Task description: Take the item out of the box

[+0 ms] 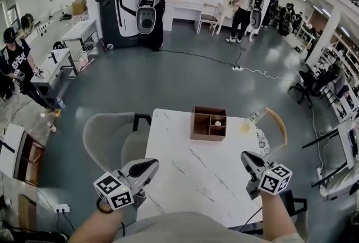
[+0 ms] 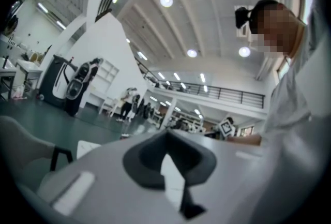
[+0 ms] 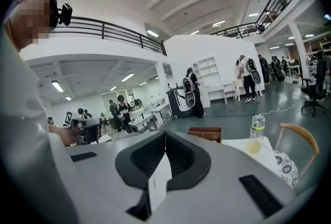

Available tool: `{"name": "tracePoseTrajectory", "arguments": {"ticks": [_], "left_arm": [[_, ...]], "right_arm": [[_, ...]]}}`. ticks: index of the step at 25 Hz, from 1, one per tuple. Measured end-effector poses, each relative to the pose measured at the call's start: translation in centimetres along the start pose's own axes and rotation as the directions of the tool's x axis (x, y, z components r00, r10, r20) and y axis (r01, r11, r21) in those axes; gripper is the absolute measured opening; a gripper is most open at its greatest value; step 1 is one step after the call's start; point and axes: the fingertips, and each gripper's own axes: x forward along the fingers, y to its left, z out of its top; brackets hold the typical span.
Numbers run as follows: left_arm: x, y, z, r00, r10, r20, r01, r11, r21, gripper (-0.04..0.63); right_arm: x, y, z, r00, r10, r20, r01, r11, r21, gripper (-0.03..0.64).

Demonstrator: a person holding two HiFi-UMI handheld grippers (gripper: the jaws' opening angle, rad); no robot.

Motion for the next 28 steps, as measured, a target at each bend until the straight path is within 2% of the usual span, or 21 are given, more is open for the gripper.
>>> {"name": "tracePoseTrajectory", "arguments": {"ticks": [4,7,10,13,19,24,28], "left_arm": [[4.0,-2.4,-1.1,0.998,0.062,-0.022,-0.061,0.998,0.019,0.002],[7.1,-5.0,-2.3,0.994,0.108,-0.011,-0.109,0.994,-0.016,0.002],[9.9,-7.2,-3.7,0.990,0.135,-0.039,-0.137,0.990,-0.041,0.003],[11.1,-8.0,-4.3,0.984,0.157,-0.081,-0.159,0.987,-0.027,0.003],[11.6,-5.2,-4.7,0.984,0.142,-0.104,-0.141,0.990,0.020,0.002],[10.7,-1.1,-4.1,0.987,0.111,-0.117,-0.106,0.993,0.048,0.002],[10.8,1.6,-3.7,0.989,0.092,-0.112,-0.084,0.993,0.079,0.002]], "right_arm": [[-1.1,-4.3,-0.9,0.998,0.060,0.019,-0.061,0.998,0.035,0.008],[-2.2,-8.5,-1.3,0.995,0.097,0.019,-0.098,0.993,0.057,0.008],[-2.1,-12.1,-1.5,0.993,0.116,-0.012,-0.114,0.991,0.073,0.008],[-1.3,-13.5,-2.1,0.990,0.132,-0.050,-0.127,0.987,0.096,0.008],[2.0,-13.8,-2.1,0.986,0.122,-0.115,-0.112,0.990,0.089,0.009],[5.7,-12.4,-0.3,0.976,0.074,-0.203,-0.059,0.995,0.076,0.009],[9.9,-12.7,0.3,0.944,0.018,-0.329,-0.009,0.999,0.031,0.009]]}}
